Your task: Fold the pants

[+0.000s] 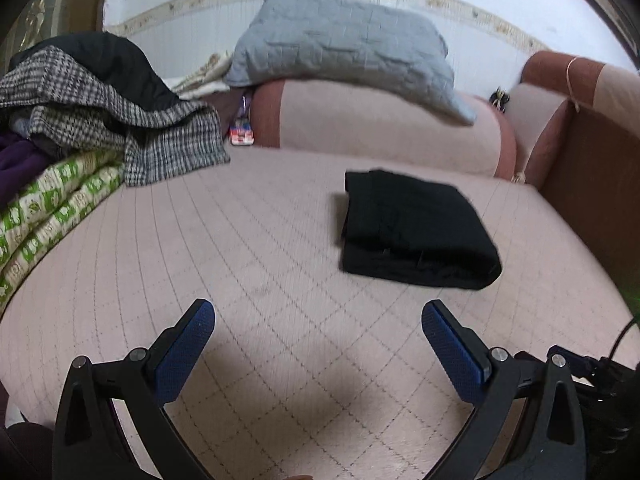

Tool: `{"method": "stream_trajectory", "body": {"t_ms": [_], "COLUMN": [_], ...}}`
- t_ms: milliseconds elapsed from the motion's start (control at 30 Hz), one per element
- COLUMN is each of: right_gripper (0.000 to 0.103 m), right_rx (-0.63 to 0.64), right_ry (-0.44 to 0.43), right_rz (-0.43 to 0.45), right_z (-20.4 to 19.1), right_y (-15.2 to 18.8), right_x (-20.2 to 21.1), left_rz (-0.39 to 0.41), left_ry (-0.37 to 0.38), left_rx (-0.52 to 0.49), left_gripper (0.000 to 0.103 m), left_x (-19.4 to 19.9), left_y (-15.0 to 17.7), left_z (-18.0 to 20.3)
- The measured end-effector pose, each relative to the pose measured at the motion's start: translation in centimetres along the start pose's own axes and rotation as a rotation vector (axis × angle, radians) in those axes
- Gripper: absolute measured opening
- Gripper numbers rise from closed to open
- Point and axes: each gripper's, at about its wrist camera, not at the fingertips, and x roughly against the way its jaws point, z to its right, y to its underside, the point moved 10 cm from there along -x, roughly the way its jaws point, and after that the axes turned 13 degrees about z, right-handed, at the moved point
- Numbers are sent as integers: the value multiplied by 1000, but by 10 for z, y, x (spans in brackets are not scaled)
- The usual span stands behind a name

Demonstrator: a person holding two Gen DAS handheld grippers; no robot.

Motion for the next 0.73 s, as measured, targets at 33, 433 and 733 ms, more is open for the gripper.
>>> {"method": "stream_trajectory", "body": {"t_ms": [33,433,733], "right_gripper": [62,64,65], "right_rx": [4,55,87], "right_ry": [0,17,3], "right_rz": [3,12,3], "right_z": [0,-7,-23], "right_y": [0,-5,-11], "right_x": [-1,-13,-24], "left_rz": [-9,-152,-174], "left_ry": [-1,37,82], "left_rx": [-6,-43,-78], "left_gripper": [103,103,103], "left_x": [-3,-31,-38], "left_y": [3,40,46], "left_z": [0,9,19]}}
